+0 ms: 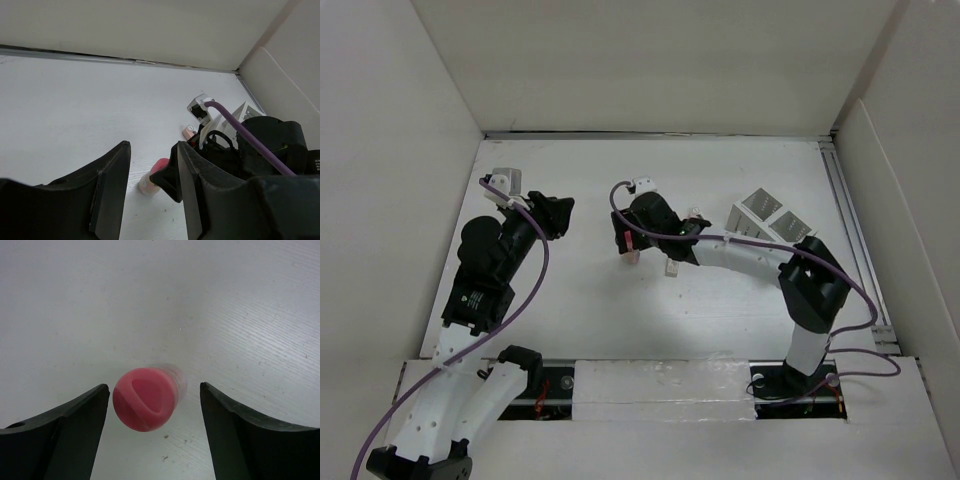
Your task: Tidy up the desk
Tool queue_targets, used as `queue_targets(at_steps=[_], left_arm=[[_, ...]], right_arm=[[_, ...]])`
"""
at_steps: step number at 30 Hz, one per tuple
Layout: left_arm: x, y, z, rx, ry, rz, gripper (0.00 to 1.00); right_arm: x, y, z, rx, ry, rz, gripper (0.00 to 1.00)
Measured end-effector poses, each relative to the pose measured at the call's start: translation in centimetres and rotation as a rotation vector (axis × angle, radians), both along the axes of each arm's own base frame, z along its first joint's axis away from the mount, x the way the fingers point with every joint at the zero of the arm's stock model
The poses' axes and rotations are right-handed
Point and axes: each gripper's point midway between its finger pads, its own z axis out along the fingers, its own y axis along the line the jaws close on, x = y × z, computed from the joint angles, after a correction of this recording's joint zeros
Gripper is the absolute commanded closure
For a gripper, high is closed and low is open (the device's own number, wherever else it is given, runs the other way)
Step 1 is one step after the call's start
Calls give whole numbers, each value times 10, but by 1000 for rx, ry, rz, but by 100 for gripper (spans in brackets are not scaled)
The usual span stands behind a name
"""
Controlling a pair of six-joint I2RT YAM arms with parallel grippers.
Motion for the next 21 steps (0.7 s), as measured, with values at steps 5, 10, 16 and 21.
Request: queue_targets(at_steps=[5, 10, 16, 21], left_arm=[[0, 0, 0, 0, 0, -2, 62], [1, -2, -3, 2, 10, -11, 62], [3, -5, -6, 4, 21, -24, 62], [5, -9, -10, 3, 39, -43, 63]], right_arm=[[5, 6, -2, -20, -16, -12, 72], [8, -1, 0, -32, -29, -48, 78], [10, -48, 54, 24, -100, -158, 77], [35, -165, 167, 237, -290, -438, 74]])
